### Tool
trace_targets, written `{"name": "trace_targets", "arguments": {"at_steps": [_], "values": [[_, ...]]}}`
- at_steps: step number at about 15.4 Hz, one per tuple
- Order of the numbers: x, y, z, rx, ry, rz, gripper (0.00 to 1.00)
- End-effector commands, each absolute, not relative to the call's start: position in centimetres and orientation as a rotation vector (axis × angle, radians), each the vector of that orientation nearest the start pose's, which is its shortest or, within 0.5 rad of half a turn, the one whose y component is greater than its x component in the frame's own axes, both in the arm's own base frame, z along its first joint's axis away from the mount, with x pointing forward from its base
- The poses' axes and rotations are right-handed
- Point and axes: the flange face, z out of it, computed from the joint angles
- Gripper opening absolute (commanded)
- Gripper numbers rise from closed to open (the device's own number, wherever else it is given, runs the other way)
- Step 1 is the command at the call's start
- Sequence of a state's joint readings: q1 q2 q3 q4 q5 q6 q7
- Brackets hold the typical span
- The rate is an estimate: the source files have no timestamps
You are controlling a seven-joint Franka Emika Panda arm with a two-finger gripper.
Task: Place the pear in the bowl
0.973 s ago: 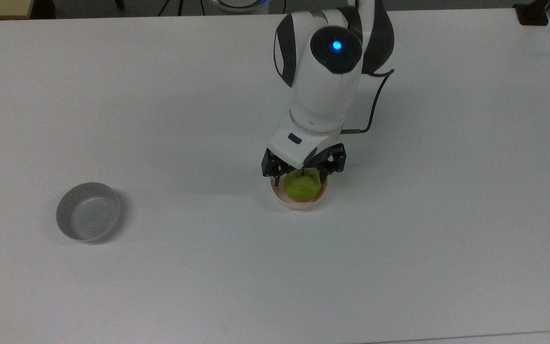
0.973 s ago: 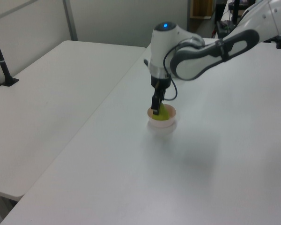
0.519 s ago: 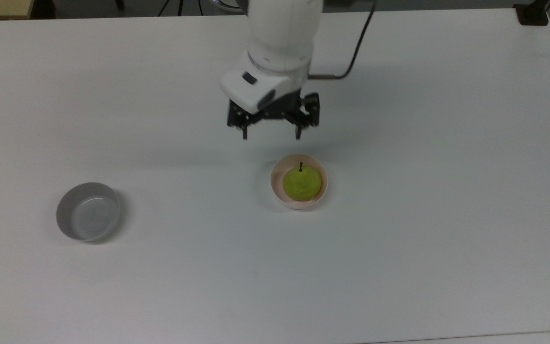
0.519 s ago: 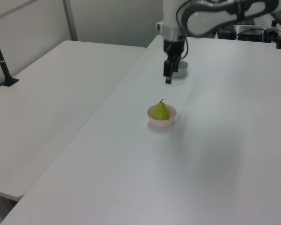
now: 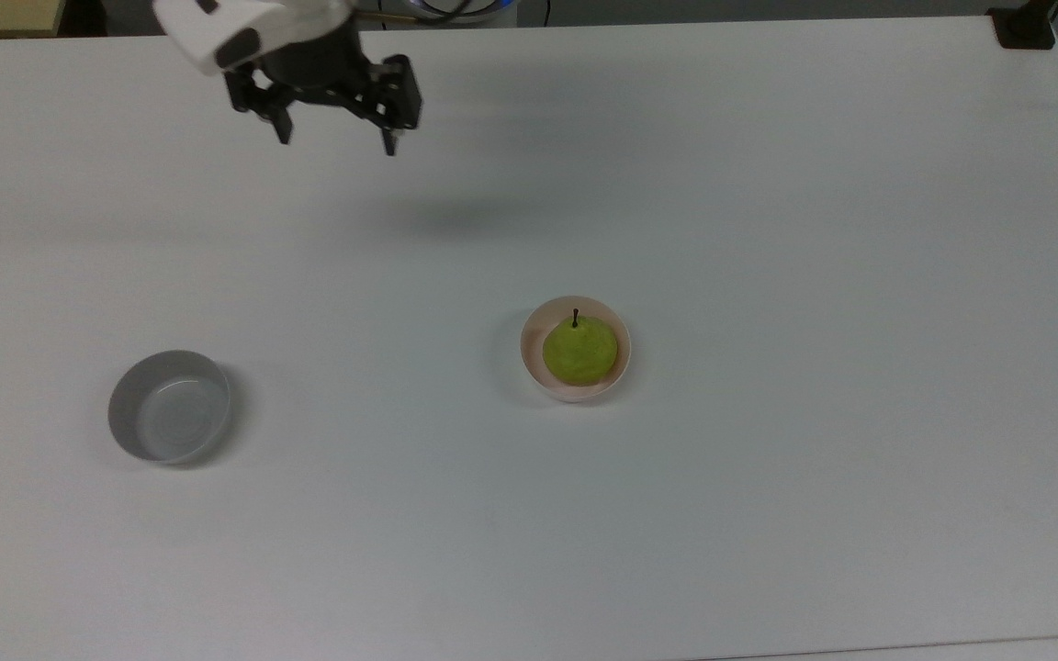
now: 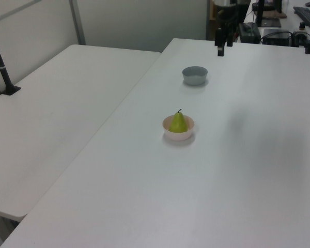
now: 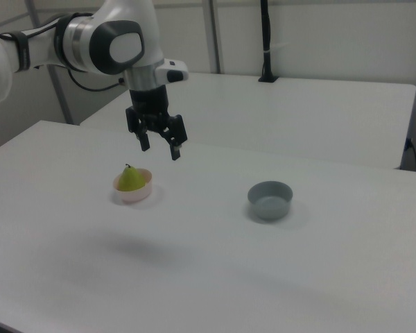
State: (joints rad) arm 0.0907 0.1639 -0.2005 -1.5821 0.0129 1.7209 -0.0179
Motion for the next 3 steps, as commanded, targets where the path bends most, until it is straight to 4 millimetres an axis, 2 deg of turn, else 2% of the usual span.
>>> {"name": "trace_targets", "arguments": {"at_steps": [1, 3], "values": [[59.07, -7.4, 53.72, -3.172, 0.164, 0.063, 1.0], [59.07, -7.4, 53.84, -3.171, 0.174, 0.063, 1.0]]}}
